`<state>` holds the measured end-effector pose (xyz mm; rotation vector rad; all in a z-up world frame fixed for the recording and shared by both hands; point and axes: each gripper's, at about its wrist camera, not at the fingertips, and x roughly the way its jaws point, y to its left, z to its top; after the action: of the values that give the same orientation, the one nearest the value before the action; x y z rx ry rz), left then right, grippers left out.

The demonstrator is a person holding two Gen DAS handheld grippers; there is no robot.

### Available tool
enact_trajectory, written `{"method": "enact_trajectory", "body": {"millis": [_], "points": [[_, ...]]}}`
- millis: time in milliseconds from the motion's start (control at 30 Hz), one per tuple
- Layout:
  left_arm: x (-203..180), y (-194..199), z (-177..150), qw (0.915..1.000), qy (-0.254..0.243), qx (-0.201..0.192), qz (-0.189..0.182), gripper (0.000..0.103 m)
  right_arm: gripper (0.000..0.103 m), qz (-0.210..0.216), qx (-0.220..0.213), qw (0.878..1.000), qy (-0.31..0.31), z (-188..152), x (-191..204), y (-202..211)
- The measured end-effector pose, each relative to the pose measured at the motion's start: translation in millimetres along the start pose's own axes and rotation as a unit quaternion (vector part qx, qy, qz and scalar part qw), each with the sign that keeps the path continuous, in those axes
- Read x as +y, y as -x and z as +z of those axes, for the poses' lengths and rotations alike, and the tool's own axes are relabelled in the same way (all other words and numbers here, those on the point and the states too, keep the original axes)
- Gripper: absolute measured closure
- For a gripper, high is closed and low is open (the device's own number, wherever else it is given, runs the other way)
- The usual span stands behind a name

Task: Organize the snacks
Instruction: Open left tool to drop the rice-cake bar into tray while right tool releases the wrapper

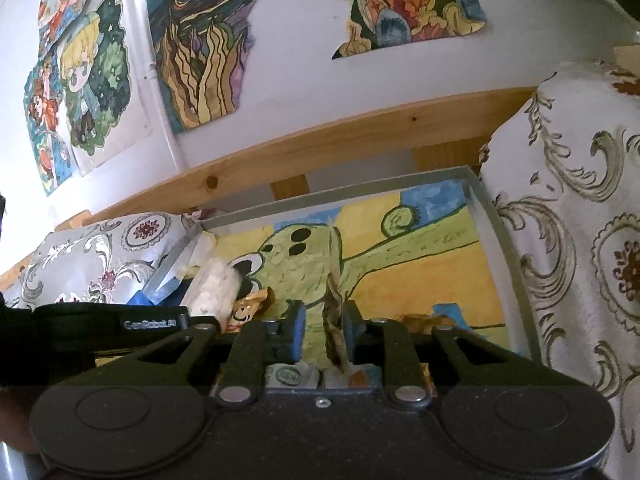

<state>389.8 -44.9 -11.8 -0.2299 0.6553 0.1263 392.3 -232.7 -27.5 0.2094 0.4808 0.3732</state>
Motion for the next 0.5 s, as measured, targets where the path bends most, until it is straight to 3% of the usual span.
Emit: {"method": "enact_trajectory", "body": {"millis": [133,367,500], "points": [[4,12,3,0.9998,0.006,-0.016,0.001,0.050,0.065,-0.010,-0.016,1.000,0.012,5,3,10],[13,46,7,0.9978,0.017,-0.063,0.016,0.016,0.029,-0.027,-0.052,0.998,0.037,13,14,37],[18,71,6,0.9953,0.021,-0.090,0.030,0.005,0.015,-0.036,-0.072,0.995,0.051,14,21,58]]}}
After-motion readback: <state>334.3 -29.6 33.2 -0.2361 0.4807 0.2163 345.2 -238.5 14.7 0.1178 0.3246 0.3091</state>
